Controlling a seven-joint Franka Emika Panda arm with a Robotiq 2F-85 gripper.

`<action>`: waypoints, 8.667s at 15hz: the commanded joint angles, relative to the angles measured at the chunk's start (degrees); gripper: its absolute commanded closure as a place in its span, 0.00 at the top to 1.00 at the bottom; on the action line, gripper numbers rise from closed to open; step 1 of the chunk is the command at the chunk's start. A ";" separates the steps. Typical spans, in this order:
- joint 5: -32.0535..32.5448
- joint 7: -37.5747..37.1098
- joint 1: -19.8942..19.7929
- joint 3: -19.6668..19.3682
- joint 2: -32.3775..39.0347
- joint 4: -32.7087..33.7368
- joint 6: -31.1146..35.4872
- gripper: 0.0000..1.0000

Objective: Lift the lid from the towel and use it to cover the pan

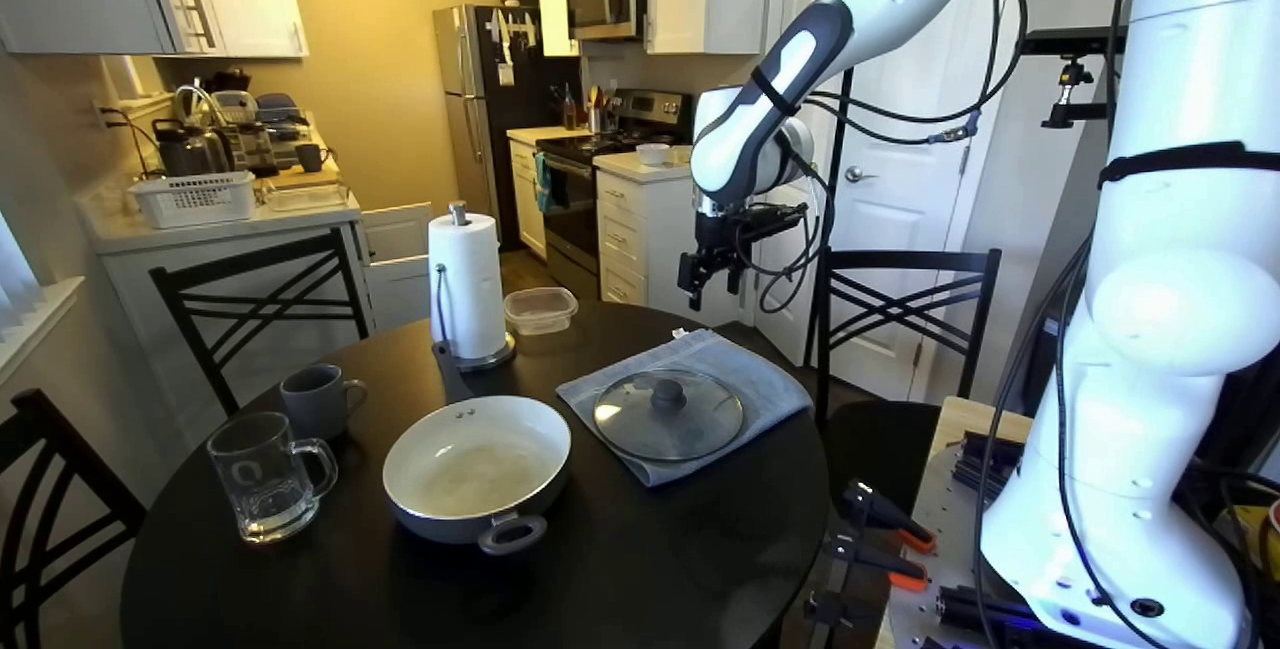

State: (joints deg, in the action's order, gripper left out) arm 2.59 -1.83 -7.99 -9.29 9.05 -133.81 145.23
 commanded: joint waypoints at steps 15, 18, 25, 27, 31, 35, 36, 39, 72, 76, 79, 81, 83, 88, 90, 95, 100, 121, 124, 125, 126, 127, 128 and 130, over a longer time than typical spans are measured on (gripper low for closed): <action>-1.80 1.58 3.12 5.85 14.93 2.68 -0.23 1.00; -2.09 2.78 2.19 6.45 19.74 4.82 2.21 1.00; -0.34 1.57 3.39 6.02 25.66 7.81 8.43 1.00; -0.22 1.33 3.81 6.07 25.70 7.37 10.92 1.00; -0.31 0.68 4.48 5.66 24.85 6.14 16.65 1.00; -0.02 -0.72 5.45 4.06 25.39 6.19 18.96 1.00; 0.07 -0.87 5.62 3.51 25.60 6.30 19.32 1.00; 0.00 -1.28 5.99 2.28 25.27 5.88 20.16 1.00; -0.79 -0.75 5.08 3.29 9.95 -0.42 16.51 0.33; 2.42 -2.20 7.69 2.05 8.04 1.00 11.88 0.33; 4.63 -3.88 10.18 2.38 9.70 5.35 5.34 0.33; 6.29 -5.12 12.23 3.39 11.46 9.30 -0.16 0.33; 7.52 -5.44 14.32 5.02 13.10 12.94 -5.13 0.33; 7.74 -3.26 17.53 9.15 19.10 21.45 -11.22 0.33; 7.98 -2.81 18.67 10.20 21.57 24.11 -11.63 0.33; 9.21 -1.05 21.36 11.84 26.63 30.62 -12.18 0.33; 10.94 0.08 23.86 12.77 29.96 37.92 -16.02 0.33; 4.43 11.89 20.20 19.03 40.59 55.21 -24.00 0.33; 4.60 11.67 20.94 19.08 41.67 56.59 -24.84 0.33; 4.49 11.71 20.99 19.11 41.79 56.90 -25.09 0.33; 4.59 11.61 21.05 18.94 42.05 57.28 -25.01 0.33; 4.78 11.40 21.19 18.79 41.98 57.30 -24.82 0.33; 5.09 11.30 21.31 18.64 41.62 56.94 -24.30 0.33; 6.68 10.58 22.15 17.59 41.33 56.27 -23.12 0.33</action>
State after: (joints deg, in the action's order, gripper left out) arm 8.14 7.61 13.09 9.47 50.80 -77.96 121.90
